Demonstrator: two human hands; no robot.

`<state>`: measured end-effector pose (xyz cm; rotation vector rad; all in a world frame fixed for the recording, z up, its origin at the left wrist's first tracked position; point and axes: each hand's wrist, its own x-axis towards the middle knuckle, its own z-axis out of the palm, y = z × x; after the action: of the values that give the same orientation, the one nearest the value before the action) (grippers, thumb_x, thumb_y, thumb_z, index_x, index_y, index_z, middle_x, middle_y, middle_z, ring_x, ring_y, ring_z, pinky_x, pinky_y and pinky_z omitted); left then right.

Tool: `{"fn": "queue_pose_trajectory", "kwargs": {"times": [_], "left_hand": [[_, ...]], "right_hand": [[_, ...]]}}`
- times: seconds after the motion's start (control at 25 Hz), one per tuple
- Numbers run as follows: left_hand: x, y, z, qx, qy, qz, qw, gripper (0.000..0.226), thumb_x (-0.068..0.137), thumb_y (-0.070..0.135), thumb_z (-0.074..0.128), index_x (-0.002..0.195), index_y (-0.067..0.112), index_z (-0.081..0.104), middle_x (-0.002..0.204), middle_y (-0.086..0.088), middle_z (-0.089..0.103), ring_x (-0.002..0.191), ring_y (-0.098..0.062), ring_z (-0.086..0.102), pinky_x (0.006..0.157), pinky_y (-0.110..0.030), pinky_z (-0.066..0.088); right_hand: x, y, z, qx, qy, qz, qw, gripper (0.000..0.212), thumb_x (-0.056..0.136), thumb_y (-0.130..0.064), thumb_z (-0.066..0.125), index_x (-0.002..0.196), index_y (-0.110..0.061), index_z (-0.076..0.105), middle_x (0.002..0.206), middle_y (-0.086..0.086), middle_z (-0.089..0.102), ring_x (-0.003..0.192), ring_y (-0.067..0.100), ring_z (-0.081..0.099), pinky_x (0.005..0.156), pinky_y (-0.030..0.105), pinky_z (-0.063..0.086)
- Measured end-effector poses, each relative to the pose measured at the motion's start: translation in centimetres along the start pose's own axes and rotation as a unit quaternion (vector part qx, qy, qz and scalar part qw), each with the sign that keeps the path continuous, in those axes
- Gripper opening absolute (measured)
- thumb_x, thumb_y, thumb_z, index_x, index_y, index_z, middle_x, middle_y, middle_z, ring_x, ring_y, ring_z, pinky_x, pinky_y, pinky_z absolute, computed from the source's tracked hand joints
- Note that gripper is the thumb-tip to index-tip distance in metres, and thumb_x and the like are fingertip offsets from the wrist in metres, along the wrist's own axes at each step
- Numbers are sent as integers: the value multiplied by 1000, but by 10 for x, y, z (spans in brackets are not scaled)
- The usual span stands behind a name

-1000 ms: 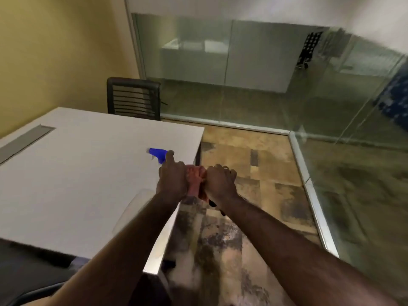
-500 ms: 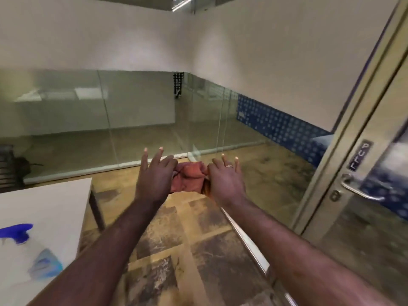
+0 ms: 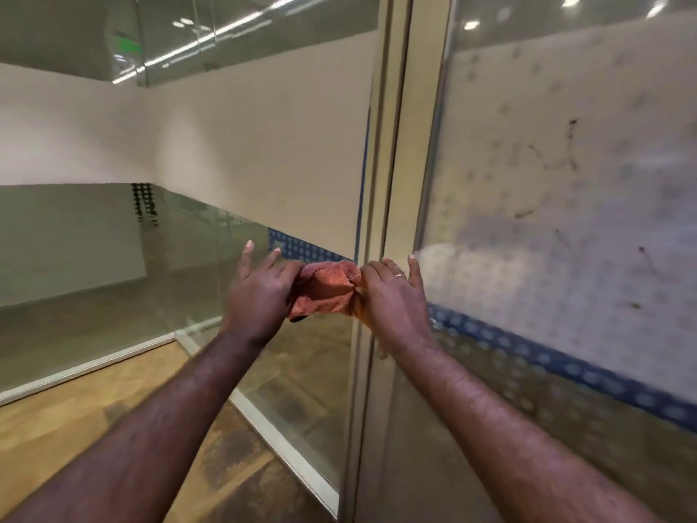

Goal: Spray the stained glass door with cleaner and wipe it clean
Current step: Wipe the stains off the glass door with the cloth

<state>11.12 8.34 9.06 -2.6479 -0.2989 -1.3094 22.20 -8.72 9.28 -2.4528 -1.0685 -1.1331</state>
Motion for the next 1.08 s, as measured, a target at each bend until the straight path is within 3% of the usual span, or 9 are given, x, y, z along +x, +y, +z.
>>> {"fn": "queue_pose_trajectory", "kwargs": {"times": [0.12,0.36,0.6,0.8,1.08], "left_hand": [[43,46,14,-52,4,29,998,47,73,16,81,116,6,67,110,-16,74,116,-36,65,117,-57,21],[107,115,46,-91,44,100,990,53,72,27,82,119,7,66,112,-17,74,118,-35,63,116,-59,23],[160,158,93,-144,50,161,975,42,83,23,71,122,11,64,114,-12,73,123,-33,59,118,-57,21],[195,178,130,-215,69,196,954,27,91,22,64,116,12,66,107,-9,75,118,-33,61,118,-57,20],[228,213,148,-286,109,217,927,27,95,31,53,109,15,69,100,-6,76,114,-31,62,117,-57,22]], "right_hand": [[0,55,-20,-28,26,30,999,37,90,-36,63,122,-20,56,122,1,64,119,19,54,116,48,16],[7,136,-50,-125,38,81,988,44,90,-43,61,125,-17,55,132,3,60,132,24,45,116,49,13],[14,190,-51,-199,8,154,968,46,91,-48,56,127,-18,53,134,2,58,134,24,42,116,51,8],[23,213,-42,-245,15,213,946,29,92,-28,57,119,-20,55,123,1,62,126,27,47,115,55,9],[27,238,-40,-327,42,288,899,33,87,-19,64,119,-21,56,131,3,54,131,28,37,107,54,18]]}}
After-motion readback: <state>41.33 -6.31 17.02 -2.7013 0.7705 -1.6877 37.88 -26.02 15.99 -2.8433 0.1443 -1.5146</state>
